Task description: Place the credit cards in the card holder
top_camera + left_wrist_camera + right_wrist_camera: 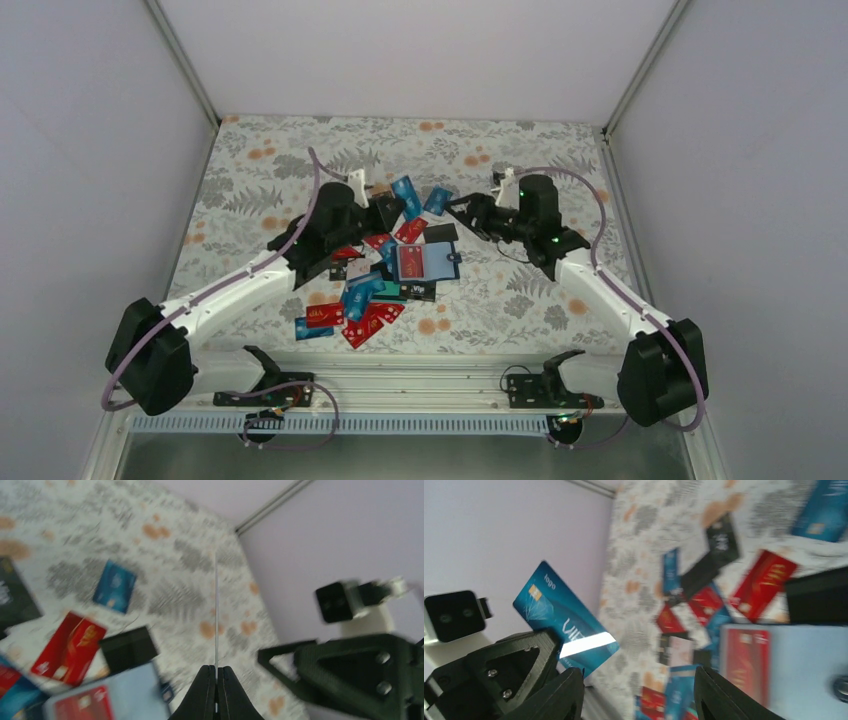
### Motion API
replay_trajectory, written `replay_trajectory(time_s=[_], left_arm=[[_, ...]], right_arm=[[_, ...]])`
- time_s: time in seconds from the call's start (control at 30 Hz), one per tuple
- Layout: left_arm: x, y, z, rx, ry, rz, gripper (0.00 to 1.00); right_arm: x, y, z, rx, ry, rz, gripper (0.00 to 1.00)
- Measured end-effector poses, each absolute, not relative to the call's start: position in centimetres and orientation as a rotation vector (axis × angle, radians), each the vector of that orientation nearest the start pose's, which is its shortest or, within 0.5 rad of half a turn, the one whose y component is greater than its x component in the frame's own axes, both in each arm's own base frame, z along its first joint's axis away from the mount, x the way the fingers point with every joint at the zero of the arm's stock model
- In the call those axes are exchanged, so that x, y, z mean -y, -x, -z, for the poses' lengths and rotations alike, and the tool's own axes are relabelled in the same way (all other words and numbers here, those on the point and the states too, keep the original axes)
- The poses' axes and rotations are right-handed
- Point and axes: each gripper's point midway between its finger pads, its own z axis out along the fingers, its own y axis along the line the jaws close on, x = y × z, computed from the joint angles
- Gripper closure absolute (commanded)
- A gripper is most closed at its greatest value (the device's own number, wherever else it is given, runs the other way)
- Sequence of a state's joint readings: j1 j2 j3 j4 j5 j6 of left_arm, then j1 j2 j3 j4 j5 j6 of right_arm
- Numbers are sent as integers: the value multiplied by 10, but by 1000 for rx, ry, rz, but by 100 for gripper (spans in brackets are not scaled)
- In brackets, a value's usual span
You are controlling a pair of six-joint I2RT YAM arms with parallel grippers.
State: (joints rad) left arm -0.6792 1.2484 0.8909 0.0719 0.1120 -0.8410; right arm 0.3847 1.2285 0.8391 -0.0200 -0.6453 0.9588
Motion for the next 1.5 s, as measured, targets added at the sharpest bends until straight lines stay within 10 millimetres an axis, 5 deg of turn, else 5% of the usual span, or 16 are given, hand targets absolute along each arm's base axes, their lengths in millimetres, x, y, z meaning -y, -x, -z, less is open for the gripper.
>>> replay_trajectory(time_s=[0.3, 0.47, 0.93, 1.5], left_arm=[[278, -281, -146, -2308, -79, 1053, 98], [282, -271, -114, -2376, -112, 1087, 98], [297, -275, -79, -2418, -76, 1163, 98], [303, -284, -53, -2468, 24, 1182, 98]], right_arm=[[-208, -300, -155, -2407, -82, -1199, 49], [-205, -294, -114, -2510, -98, -1178, 51], [-206, -300, -71, -2592, -92, -1158, 54], [-205, -302, -51, -2617, -113, -1187, 56]])
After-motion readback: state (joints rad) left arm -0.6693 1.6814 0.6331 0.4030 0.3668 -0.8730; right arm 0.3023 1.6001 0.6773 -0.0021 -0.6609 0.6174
